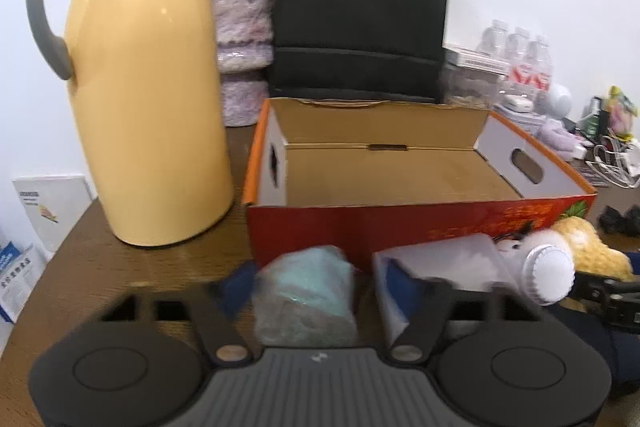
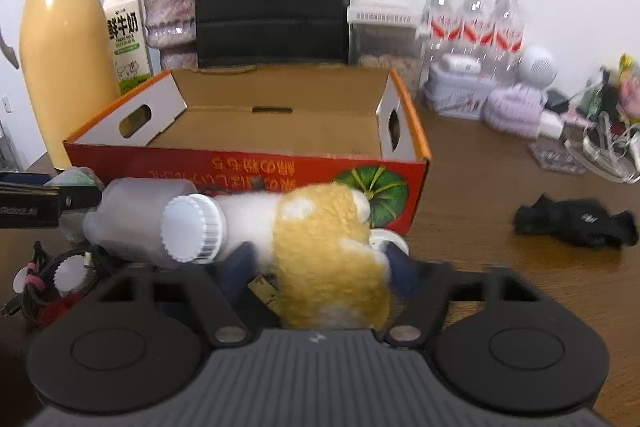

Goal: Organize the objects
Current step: 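Grasp the plush toy with the right tool while the left tool grasps the clear plastic bag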

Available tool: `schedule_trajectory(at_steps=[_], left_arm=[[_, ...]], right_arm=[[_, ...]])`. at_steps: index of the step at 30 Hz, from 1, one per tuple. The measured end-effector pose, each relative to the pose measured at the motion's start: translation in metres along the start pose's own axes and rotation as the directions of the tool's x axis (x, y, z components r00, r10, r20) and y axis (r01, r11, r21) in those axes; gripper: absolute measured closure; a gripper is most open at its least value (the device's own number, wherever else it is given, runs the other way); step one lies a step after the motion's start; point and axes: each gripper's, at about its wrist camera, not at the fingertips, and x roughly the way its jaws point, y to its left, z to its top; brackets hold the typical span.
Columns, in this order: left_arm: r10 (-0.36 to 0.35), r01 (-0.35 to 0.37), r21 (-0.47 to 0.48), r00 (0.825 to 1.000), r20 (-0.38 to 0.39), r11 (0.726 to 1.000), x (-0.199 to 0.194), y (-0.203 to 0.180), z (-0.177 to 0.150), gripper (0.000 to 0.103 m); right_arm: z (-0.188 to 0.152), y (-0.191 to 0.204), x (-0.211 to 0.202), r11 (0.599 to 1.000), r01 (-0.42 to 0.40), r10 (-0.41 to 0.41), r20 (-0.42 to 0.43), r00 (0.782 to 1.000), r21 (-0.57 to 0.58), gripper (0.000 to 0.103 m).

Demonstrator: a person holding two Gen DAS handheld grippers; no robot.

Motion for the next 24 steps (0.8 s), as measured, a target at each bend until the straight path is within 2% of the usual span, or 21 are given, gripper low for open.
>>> schedule_trajectory(at_steps=[1,5,7,11,15,19,21,23,24], left_arm=[[0.011,-0.011,-0.001,1.000,-0.022,1.000,0.002,0.001,-0.001,0.074],[0.009,-0.009,0.038,1.000,0.004,0.999,-0.010,-0.004,-0.008,0.081],[0.010,-0.011,0.045,1.000,0.018,0.999,-0.023,-0.007,-0.005,0.082],[0.001,-0.009,0.061,0.993,0.119,0.998,-0.075,-0.011,0.002,0.083],[-0.008,-0.002,0.063,0.988,0.157,0.998,-0.128,-0.021,-0.013,0.083],[-0.047,0.043,0.036,0.994,0.100,0.998,-0.157,-0.037,-0.051,0.083],[-0.057,0.055,0.026,0.996,0.064,0.998,-0.164,-0.047,-0.075,0.083],[-0.059,0.058,0.033,0.998,0.027,0.998,-0.170,-0.056,-0.098,0.083],[-0.060,0.059,0.032,0.998,0.007,0.998,-0.173,-0.059,-0.107,0.083]], right_arm=[[-0.001,-0.001,0.002,1.000,-0.005,0.005,0.002,1.000,0.004,0.045],[-0.005,-0.002,0.001,1.000,0.000,0.000,0.010,1.000,0.012,0.056],[-0.003,0.001,-0.007,1.000,0.013,-0.013,0.023,1.000,0.000,0.058],[0.001,0.007,-0.043,0.998,0.055,-0.051,0.113,0.992,-0.032,0.058],[-0.002,0.008,-0.088,0.998,0.055,-0.050,0.171,0.984,-0.027,0.057],[-0.026,0.013,-0.120,0.995,0.088,-0.079,0.167,0.983,-0.051,0.057],[-0.051,0.027,-0.126,0.978,0.174,-0.153,0.172,0.973,-0.114,0.057],[-0.081,0.045,-0.127,0.934,0.288,-0.248,0.199,0.948,-0.210,0.057],[-0.092,0.050,-0.129,0.925,0.303,-0.260,0.200,0.945,-0.229,0.057]])
